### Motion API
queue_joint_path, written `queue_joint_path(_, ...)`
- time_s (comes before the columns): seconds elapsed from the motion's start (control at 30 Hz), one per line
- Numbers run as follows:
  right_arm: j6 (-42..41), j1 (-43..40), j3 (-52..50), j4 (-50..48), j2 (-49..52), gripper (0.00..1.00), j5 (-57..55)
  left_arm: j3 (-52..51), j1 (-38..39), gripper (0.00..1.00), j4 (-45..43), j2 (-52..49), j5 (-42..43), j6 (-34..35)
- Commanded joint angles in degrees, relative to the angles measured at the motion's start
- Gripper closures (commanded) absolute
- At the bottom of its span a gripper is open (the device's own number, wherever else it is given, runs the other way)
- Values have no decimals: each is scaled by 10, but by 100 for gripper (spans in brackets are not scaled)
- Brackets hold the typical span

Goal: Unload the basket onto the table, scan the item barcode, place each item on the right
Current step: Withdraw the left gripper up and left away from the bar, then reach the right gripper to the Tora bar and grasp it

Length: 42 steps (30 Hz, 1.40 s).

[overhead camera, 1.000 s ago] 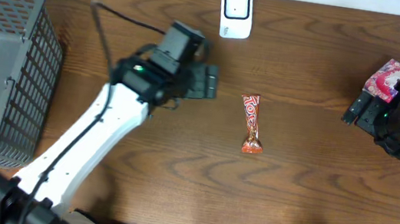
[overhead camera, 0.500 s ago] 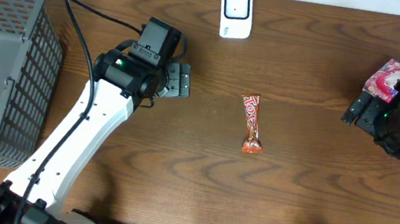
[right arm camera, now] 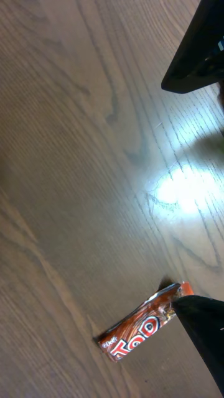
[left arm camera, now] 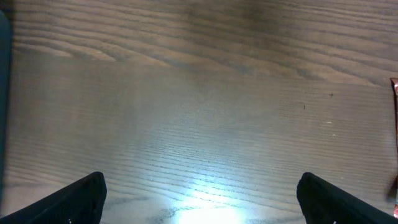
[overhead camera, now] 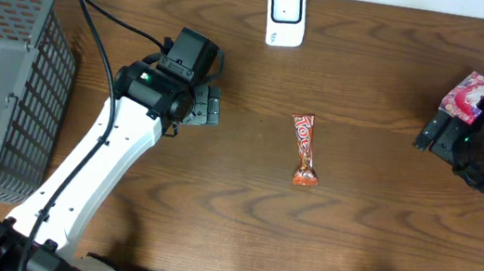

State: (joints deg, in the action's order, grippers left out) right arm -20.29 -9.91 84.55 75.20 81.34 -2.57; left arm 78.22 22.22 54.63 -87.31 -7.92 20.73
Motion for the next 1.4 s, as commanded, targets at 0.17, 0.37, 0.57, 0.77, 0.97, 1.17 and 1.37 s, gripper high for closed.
queue_joint_path(0.17, 7, 5, -4, 0, -4, 1, -3, -5, -1, 2, 2, 5, -14, -5)
queue_joint_path(0.37, 6, 5, -4, -36, -4, 1, -3, -5, -1, 2, 2, 5, -14, -6)
queue_joint_path(0.57, 6, 5, -4, -63, -4, 1, 55, -5, -1, 2, 2, 5, -14, -5)
queue_joint_path(0.77, 2, 5, -4, -72, -4, 1, 128, -5, -1, 2, 2, 5, -14, -5)
queue_joint_path(0.97, 2, 27, -5, -104, 3, 1, 200, -5, -1, 2, 2, 5, -14, -6)
queue_joint_path(1.17, 2, 89, -36, -142, 33, 1, 200, -5, -1, 2, 2, 5, -14, -6)
queue_joint_path(1.37, 3, 152, -97, -191, 83, 8, 200, -5, -1, 2, 2, 5, -14, -5)
